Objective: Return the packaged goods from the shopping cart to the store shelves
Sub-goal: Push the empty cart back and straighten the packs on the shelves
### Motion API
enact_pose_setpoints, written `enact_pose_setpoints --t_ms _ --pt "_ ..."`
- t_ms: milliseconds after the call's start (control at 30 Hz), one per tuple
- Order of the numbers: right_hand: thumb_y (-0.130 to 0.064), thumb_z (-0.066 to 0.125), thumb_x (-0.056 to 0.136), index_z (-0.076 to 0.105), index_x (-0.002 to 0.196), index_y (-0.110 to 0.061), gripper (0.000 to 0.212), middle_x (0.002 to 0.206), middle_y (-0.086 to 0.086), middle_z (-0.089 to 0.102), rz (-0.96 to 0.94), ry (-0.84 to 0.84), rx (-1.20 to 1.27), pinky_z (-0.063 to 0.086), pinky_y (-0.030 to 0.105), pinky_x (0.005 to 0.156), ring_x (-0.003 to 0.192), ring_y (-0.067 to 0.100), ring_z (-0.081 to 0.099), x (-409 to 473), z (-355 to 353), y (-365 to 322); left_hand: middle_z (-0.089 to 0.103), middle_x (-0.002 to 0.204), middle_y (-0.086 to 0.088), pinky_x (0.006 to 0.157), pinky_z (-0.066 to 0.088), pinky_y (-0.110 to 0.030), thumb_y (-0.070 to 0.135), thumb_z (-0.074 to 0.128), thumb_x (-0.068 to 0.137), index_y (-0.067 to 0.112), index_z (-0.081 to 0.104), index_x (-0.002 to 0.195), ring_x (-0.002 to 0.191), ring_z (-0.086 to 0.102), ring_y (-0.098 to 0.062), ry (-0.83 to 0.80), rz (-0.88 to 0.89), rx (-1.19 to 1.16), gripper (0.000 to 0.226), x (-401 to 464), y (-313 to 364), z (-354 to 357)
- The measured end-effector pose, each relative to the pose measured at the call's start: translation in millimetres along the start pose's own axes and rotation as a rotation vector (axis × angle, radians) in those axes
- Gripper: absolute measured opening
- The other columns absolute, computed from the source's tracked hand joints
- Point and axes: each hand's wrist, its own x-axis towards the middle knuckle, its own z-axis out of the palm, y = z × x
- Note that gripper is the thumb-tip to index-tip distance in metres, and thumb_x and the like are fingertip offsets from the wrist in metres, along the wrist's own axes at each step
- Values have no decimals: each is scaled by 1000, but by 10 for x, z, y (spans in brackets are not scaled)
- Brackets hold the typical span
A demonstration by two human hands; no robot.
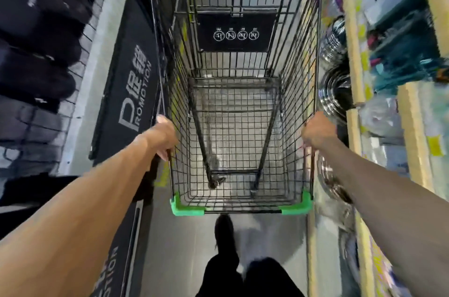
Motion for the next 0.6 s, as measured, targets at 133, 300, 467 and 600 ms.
enact_pose_setpoints --t_ms 133,300,467,600 --pt "2 72 83 39 131 3 59 77 11 57 60 0 -32 58 34 58 81 29 70 598 -392 -494 53 143 -15 110 35 -59 62 39 96 6 49 142 135 46 -38 -24 34 108 73 401 -598 -537" --pt "0 61 88 37 123 8 43 73 3 41 0 48 -86 39 30 50 79 26 62 1493 -891 -977 44 151 -14 114 29 -58 55 39 100 6 44 146 142 36 -38 -93 100 183 68 784 -1361 -1354" --pt "-5 53 96 11 150 6 69 95 14 70 8 61 94 52 29 47 59 22 64 2349 -1430 -1599 54 143 -13 113 32 -58 57 38 99 4 51 141 137 44 -38 -66 97 220 69 1167 -2225 -2056" --pt "-2 53 96 24 145 6 57 106 22 64 -17 55 82 48 29 44 79 34 69 3034 -1926 -2105 52 145 -13 113 31 -57 55 40 99 6 50 142 138 42 -38 -30 56 40 66 1541 -2871 -2715"
